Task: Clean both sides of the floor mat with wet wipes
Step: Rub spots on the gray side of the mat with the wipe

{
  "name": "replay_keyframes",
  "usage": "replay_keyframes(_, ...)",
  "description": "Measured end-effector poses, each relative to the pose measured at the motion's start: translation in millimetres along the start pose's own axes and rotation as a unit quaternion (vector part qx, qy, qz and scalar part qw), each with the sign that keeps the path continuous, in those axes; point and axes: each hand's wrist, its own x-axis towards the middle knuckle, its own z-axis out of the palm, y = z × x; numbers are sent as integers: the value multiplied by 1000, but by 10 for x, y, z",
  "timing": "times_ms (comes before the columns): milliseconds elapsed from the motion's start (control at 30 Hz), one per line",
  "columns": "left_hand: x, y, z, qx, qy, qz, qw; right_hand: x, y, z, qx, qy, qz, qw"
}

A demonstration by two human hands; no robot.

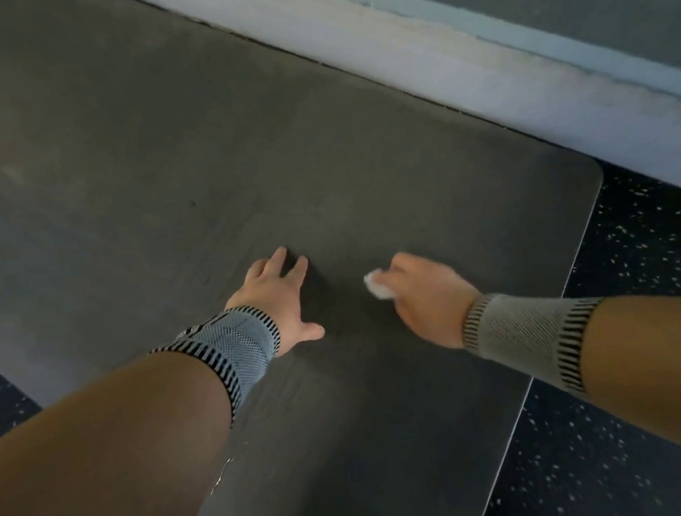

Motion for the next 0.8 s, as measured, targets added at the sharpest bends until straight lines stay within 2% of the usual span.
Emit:
replay_keyframes(67, 0, -18, 5, -3, -2, 2, 1000, -53, 36, -41, -25, -48, -52, 997)
replay_keyframes(100, 3, -25, 9, -5, -2, 4, 1000, -1, 130, -102, -47, -32, -30, 998)
replay_keyframes(200, 8, -39, 28, -11, 2, 13, 1000, 76, 376, -263, -59, 79, 169, 981)
replay_keyframes(233, 6, -48, 34, -12, 5, 14, 1000, 47, 319, -240, -68, 92, 170, 979)
replay_keyframes(333, 8, -89, 50, -11, 23, 24, 999, -152, -198, 58, -27, 4, 24, 999)
replay_keyframes(400, 11, -107, 60, -15, 28, 25, 999, -209, -376, 159, 3, -71, -69, 995)
replay_keyframes(467, 5, -117, 75, -22, 32, 19, 999, 24, -231, 60, -24, -40, -96, 994)
replay_keyframes(500, 1, -119, 85, -25, 33, 17, 999, 184, -97, -24, -51, -6, -45, 998)
replay_keyframes(567, -6, -118, 96, -28, 33, 16, 999, 454, 231, -204, -88, 67, 134, 985)
replay_keyframes(600, -8, -115, 98, -27, 32, 16, 999, 508, 275, -236, -92, 87, 193, 973)
replay_keyframes(633, -5, -113, 91, -25, 31, 17, 999, 530, 195, -220, -79, 96, 206, 971)
replay_keyframes(667, 4, -117, 84, -24, 31, 18, 999, 517, 59, -142, -67, 82, 175, 979)
replay_keyframes(733, 22, -135, 78, -20, 31, 24, 999, 378, -292, 115, -41, 16, 25, 999)
replay_keyframes(800, 37, -169, 64, -16, 25, 35, 999, 310, -460, 231, -26, -64, -70, 995)
